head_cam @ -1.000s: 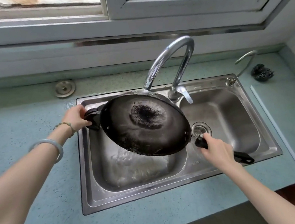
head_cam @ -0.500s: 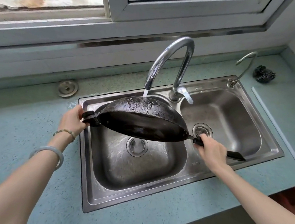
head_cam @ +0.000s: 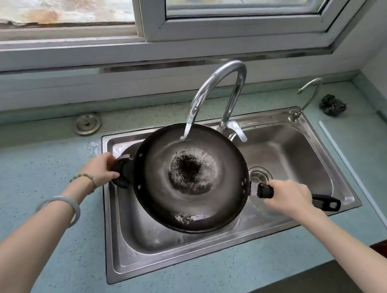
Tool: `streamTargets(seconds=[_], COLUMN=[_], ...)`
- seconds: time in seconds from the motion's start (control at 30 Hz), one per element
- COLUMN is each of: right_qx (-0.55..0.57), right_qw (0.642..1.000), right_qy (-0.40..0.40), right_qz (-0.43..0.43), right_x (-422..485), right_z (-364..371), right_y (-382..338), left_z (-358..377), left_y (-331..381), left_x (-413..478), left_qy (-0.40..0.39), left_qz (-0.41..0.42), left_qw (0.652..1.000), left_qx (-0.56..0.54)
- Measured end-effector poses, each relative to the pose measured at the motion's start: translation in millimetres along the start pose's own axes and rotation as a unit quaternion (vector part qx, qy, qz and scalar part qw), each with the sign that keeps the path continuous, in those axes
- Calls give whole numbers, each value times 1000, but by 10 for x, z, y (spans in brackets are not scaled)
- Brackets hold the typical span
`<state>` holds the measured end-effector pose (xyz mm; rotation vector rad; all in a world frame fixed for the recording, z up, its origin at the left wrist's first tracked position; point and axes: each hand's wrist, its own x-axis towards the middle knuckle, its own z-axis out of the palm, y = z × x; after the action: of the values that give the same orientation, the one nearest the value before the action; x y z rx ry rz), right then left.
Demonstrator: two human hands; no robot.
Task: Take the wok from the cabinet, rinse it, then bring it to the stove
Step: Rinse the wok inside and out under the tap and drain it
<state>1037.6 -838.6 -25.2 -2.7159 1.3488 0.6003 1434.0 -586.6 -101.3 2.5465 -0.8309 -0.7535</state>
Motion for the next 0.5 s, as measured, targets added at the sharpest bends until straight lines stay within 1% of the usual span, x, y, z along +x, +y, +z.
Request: streamTargets(seconds=[0.07,0.1,0.13,0.2,0.23,0.3,0.4,0.5], right_qx=[-16,-25,-34,-56,-67,-93,-138,-202], right_qw=[999,999,998,995,993,989,982,972], right_qy=[-21,-31,-41,-58,-65,-77,-74,-43], right_qz=[-22,-33,-45,-64,-68,-84,-101,-111], right_x=[-14,-31,-53,-106,-143,-229,-408,-569], right_z=[-181,-285,-399,-642,-785,-1072,-1477,-1771], right_y=[-9,-17,-32,-66,-87,-161,-316,-483], left_z=[22,27,35,63,84,155,376,701], left_y=[-52,-79,-98,-77,-19,52,-3,-122], left_x=[92,137,172,227,257,284,429,659], left_qy=[-13,-19,-24,-36,-38,-29,-16,-48], left_qz=[-27,-46,-70,-112,-127,-141,-135,-146], left_qw=[998,993,984,948,932,919,925,917], left_qx=[-53,-103,-165,-295,-337,-367,-356,-367])
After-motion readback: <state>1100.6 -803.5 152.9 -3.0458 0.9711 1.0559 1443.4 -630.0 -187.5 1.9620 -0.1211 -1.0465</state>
